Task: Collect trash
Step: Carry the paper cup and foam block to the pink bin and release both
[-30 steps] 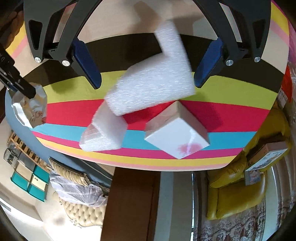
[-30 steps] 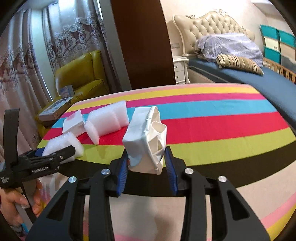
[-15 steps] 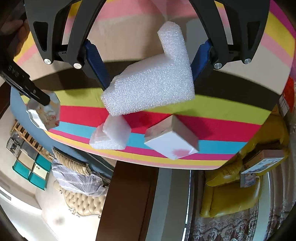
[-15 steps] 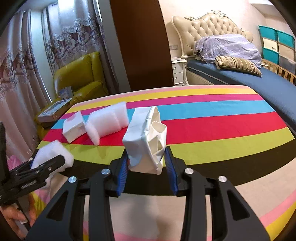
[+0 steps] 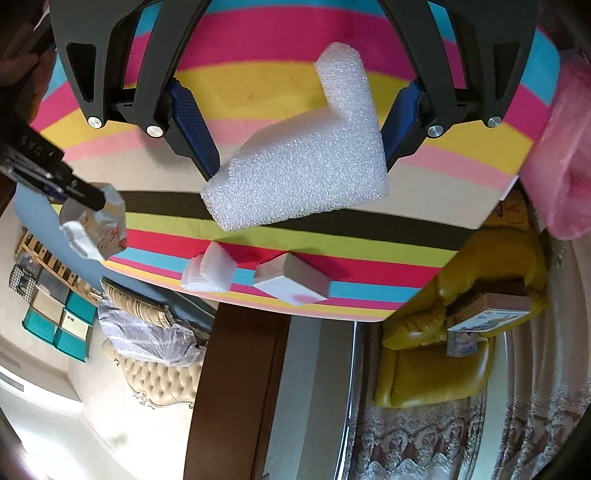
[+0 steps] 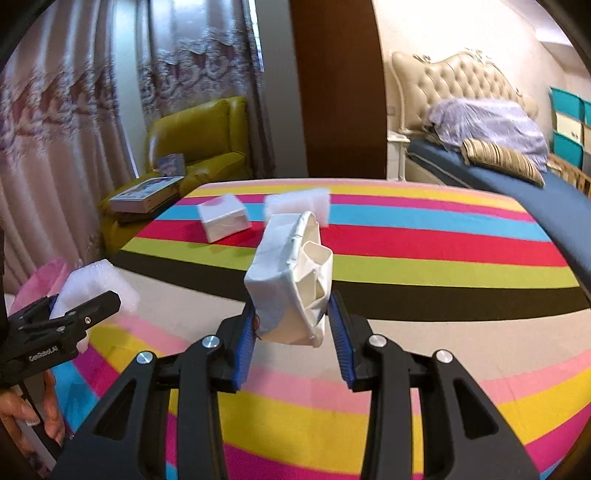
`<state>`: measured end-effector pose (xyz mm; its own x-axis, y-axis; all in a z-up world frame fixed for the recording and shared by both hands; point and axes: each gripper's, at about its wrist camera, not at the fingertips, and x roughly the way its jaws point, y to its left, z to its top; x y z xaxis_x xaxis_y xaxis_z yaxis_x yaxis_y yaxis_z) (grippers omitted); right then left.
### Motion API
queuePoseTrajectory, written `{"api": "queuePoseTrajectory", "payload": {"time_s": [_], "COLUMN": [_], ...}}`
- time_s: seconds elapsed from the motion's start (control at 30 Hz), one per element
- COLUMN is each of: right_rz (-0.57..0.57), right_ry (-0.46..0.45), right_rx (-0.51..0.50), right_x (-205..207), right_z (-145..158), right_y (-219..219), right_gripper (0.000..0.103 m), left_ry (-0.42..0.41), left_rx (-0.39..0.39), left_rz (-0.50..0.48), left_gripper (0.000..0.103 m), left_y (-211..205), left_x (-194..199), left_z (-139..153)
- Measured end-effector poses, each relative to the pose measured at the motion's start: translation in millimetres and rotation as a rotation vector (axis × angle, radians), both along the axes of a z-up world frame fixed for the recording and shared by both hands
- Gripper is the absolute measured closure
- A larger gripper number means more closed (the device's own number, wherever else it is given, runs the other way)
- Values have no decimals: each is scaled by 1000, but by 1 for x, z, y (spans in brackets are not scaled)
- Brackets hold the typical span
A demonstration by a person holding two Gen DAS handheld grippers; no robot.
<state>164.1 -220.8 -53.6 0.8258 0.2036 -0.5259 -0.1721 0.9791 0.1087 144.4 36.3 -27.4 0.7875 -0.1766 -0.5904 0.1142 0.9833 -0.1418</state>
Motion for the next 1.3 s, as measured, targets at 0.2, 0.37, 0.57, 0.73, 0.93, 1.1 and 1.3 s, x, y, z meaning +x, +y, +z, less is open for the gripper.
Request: {"api": "queuePoseTrajectory", "payload": {"time_s": [0.2, 0.37, 0.57, 0.73, 0.93, 1.1, 1.3], "right_rz": [55, 124, 202, 258, 307, 377, 465], "right_ry": [0, 11, 19, 6, 26, 24, -5], "right_rx": [-18, -30, -52, -59, -43, -60, -67], "right_x": [-19, -29, -35, -40, -39, -36, -34], "right_z": [2, -2, -7, -4, -6, -4, 4], "right_y": [22, 50, 80, 103, 118, 143, 180], "right_gripper": [66, 66, 66, 66, 66, 66, 66], "left_ry": [-20, -26, -35, -47, -62, -80, -105], "left_rx": [-6, 2, 22, 32, 59, 89, 111], "left_rz": [36, 62, 94, 122, 151, 188, 261], "left_gripper": [25, 25, 25, 25, 25, 25, 25], "left_y": [31, 51, 72, 88, 99, 110, 138], "left_x": [-31, -50, -69, -81, -89, -94, -101], "left_z": [-1, -6, -9, -7, -2, 5, 18]}}
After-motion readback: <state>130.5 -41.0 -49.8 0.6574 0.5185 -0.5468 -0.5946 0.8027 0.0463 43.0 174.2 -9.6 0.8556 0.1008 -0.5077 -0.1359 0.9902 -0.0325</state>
